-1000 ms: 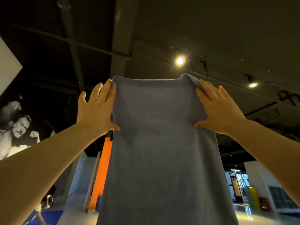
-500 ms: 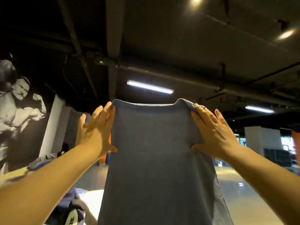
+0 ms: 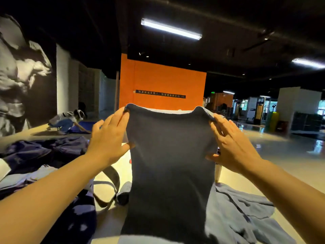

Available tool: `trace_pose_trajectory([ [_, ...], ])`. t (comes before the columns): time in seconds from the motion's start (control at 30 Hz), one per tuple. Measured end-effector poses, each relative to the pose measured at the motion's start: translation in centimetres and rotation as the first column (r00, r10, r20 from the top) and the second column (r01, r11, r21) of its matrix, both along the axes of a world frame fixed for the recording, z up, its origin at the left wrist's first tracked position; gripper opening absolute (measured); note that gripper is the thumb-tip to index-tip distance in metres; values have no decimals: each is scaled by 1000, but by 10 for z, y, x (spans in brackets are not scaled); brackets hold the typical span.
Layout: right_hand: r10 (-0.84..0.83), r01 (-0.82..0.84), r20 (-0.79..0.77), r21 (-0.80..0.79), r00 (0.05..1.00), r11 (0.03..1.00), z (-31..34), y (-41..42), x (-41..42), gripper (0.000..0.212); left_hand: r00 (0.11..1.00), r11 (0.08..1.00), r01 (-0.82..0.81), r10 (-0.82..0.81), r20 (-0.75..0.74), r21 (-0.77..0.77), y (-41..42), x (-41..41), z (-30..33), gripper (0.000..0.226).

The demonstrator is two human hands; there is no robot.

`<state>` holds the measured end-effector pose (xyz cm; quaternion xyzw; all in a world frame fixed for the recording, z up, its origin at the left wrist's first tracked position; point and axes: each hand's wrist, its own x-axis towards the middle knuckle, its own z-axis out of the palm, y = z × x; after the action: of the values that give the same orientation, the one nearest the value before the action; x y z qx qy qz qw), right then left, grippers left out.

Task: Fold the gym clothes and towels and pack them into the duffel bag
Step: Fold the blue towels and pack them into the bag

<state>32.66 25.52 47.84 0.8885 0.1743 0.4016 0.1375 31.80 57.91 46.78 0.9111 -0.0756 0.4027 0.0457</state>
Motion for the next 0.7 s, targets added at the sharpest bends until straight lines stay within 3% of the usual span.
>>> trace_pose_trajectory([
  [0.13,101,-103,36,45,994,994,-38,-5,-36,88,952,938,302,-288,102,-172,8,-32,-42,45],
  [0.27,177,-161,-111,145,978,976,-78,-27,-84,64,864,838,499,-500,53,-221,13,-80,-70,38],
  [0.33,257,-225,-126,228,958,948,-88,-33,-115,41,820,774,545,-572,11,-322,12,-109,-82,24],
  [0.4,329,-262,-133,367,935,893,-98,-33,-148,31,795,706,518,-606,-33,-483,9,-134,-95,8],
  [0.53,458,-217,-282,602,843,769,-133,-26,-208,24,711,592,429,-687,-149,-682,5,-168,-124,31],
  [0.63,453,-3,-517,656,726,755,-164,-29,-229,49,613,667,421,-709,-349,-615,14,-182,-159,49],
  [0.7,436,43,-573,638,694,769,-179,-35,-234,60,599,752,477,-657,-457,-455,18,-188,-172,27],
])
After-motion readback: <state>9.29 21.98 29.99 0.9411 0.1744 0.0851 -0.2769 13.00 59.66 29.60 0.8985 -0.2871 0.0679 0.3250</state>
